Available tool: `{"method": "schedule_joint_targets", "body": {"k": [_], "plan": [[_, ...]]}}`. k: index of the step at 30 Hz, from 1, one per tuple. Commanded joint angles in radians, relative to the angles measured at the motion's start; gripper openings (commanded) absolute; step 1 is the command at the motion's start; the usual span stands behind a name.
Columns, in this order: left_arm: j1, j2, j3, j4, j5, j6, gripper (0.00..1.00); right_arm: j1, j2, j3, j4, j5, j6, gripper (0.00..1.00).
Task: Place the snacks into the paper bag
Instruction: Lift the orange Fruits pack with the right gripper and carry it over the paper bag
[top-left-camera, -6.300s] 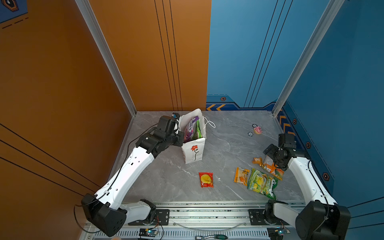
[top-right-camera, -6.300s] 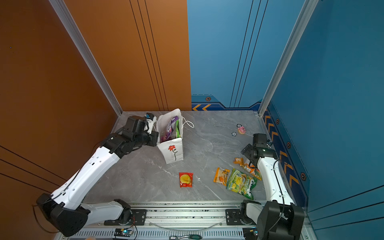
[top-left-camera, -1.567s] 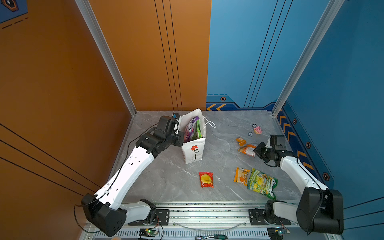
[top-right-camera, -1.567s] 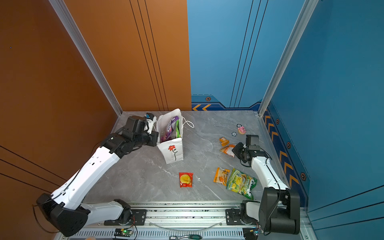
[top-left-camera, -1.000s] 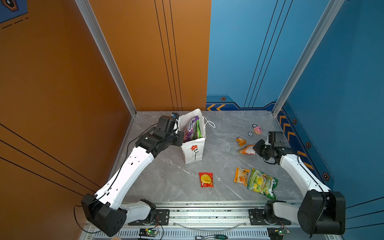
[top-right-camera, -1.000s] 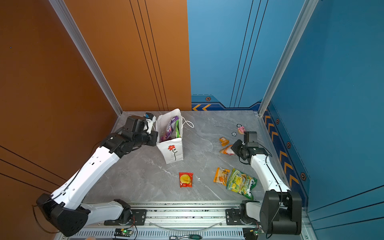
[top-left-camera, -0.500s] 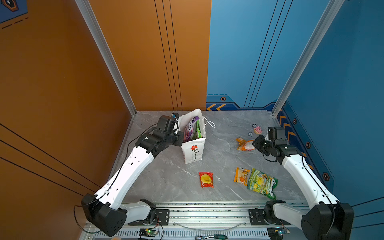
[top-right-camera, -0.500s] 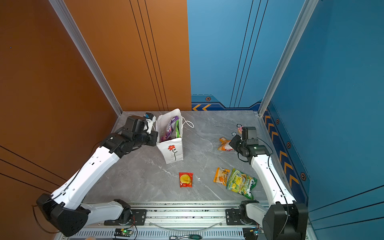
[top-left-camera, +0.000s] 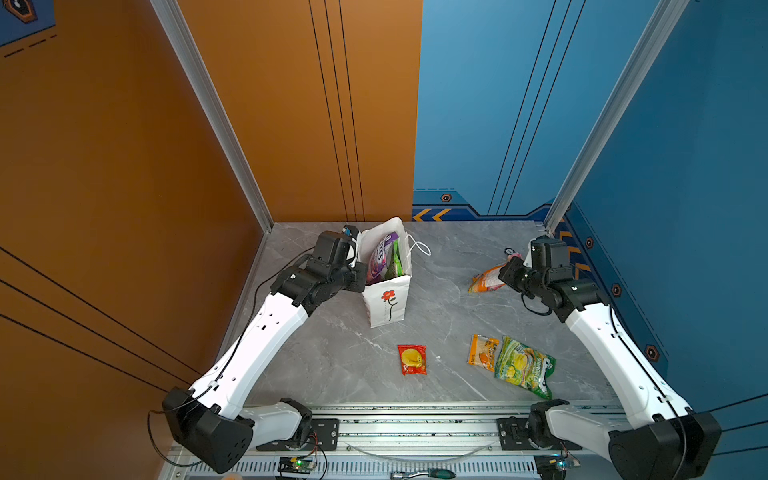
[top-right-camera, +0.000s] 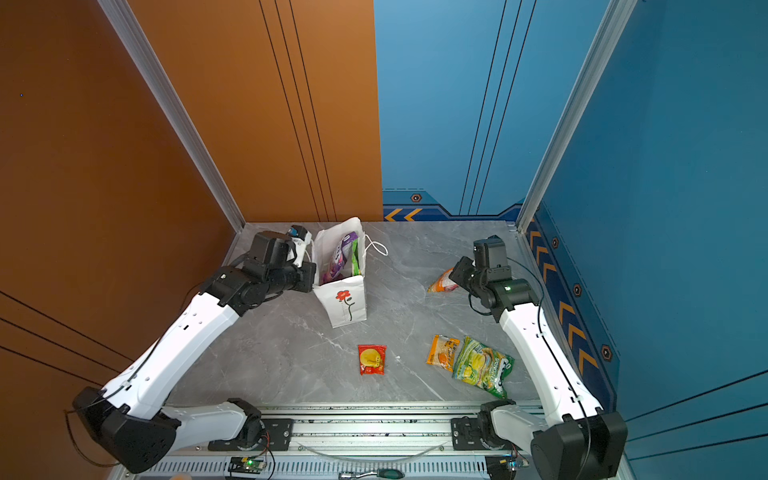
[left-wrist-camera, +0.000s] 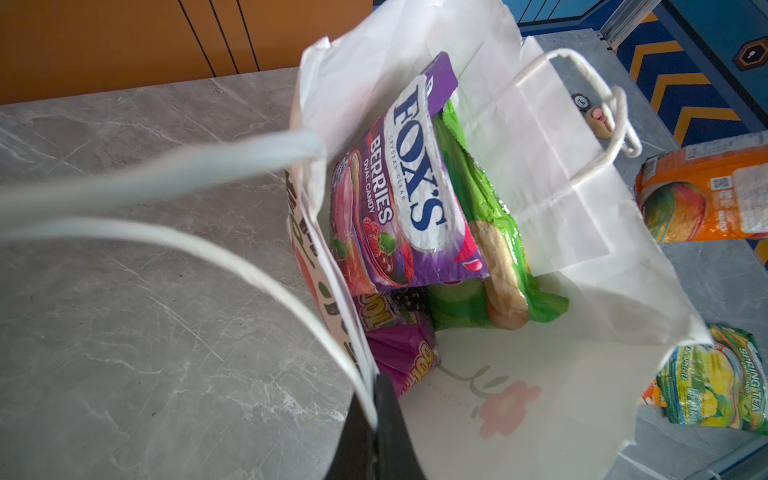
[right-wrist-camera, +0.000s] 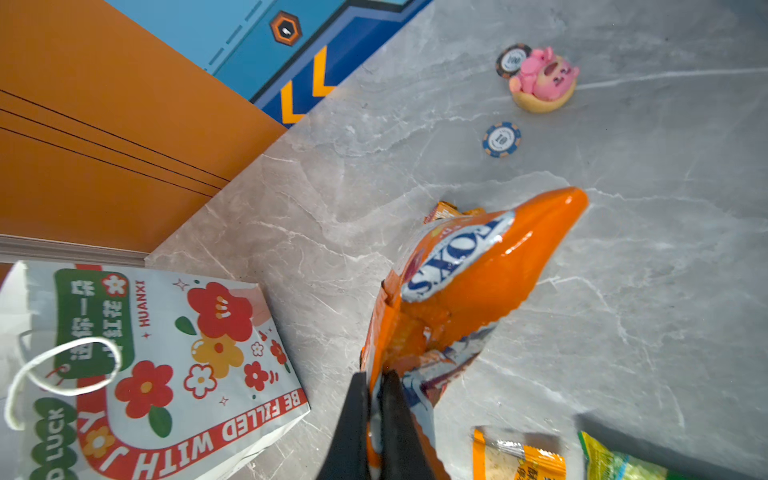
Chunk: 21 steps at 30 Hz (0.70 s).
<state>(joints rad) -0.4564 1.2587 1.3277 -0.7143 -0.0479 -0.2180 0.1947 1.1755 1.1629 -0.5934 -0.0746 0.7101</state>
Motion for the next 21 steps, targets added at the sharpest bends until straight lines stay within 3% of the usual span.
{"method": "schedule_joint_targets", "body": {"k": [1,11,21], "plan": [[0.007,-0.022,0.008,0.052,0.009,-0.006,0.00,0.028,0.018,0.072,0.007,0.040,-0.031,0.00],[0.005,-0.025,0.008,0.052,0.011,-0.003,0.00,0.075,0.053,0.206,-0.050,0.066,-0.085,0.00],[0.005,-0.028,0.011,0.053,0.019,-0.006,0.00,0.234,0.156,0.461,-0.038,0.148,-0.140,0.00]]}}
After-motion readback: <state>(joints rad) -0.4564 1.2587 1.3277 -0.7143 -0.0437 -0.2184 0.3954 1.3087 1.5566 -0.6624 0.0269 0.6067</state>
